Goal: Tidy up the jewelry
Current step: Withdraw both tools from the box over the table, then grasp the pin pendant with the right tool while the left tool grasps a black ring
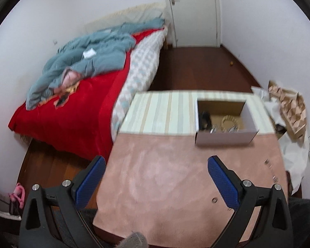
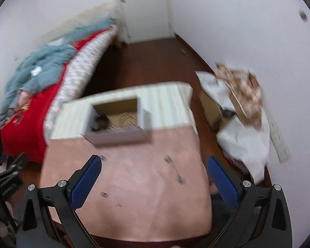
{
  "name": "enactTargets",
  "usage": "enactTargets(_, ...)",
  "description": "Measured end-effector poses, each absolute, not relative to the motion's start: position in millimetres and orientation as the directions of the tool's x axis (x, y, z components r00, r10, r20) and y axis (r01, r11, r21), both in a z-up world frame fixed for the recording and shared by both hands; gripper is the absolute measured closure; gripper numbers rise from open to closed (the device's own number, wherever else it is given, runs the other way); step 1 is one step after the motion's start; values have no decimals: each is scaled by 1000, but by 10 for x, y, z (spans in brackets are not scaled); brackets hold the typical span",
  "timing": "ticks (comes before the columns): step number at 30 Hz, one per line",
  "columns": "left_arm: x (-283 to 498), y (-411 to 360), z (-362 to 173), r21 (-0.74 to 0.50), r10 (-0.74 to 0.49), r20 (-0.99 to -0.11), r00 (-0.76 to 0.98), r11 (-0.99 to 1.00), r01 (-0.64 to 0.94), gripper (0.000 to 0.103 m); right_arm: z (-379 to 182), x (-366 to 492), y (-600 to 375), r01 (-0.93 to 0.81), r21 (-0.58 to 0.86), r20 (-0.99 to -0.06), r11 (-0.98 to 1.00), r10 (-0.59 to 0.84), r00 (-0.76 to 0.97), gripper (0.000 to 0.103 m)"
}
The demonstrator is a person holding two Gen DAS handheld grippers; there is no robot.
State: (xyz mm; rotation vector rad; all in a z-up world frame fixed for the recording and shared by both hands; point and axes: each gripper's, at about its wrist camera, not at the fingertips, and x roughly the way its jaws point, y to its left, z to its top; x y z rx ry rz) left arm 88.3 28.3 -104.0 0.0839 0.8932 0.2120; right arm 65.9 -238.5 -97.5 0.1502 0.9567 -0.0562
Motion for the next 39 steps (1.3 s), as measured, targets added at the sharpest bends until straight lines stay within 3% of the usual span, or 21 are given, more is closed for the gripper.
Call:
enactTargets(2, 911, 298, -1259, 182, 242, -781, 576, 970, -162, 2, -1283, 684, -2576, 163, 98, -845, 982, -4, 535, 2)
enactTargets(4, 960, 313, -1515, 202, 262, -809, 526, 965, -169, 2, -1591, 746, -2730, 180, 123, -867, 976, 17, 498, 19)
enactTargets(5, 969, 310, -1611, 207, 266, -820, 507, 963, -172, 2, -1750, 787, -2796, 187, 142, -878, 972, 37, 477, 22)
enactTargets(17, 1311, 276, -2532, 198, 241, -915, 325, 967, -158, 2, -2828, 1509, -2586, 57, 79, -915, 995, 50, 400, 36)
enactTargets(20, 1364, 250, -2635, 197, 233, -923, 307, 970, -146, 2, -2934, 1626, -2538, 56, 85, -918, 995, 56, 392, 50)
enactTargets(22, 1375, 241, -2670, 191, 225, -927, 301, 972, -140, 2, -2944, 1638, -2499, 43, 58, -905, 997, 35, 423, 75)
enactTargets(24, 1369, 228, -2683, 182, 214, -930, 300, 975, -130, 2, -2943, 1647, -2482, 42, 52, -901, 998, 29, 433, 91)
enactTargets(37, 1077, -333, -2790, 34, 16, -962, 271, 998, 62, 3, -2748, 1383, -2540, 84, 133, -898, 987, 84, 432, 91)
enactTargets(39, 1076, -383, -2809, 38, 17, -962, 273, 997, 73, 11, -2742, 1350, -2551, 92, 130, -900, 987, 79, 428, 91)
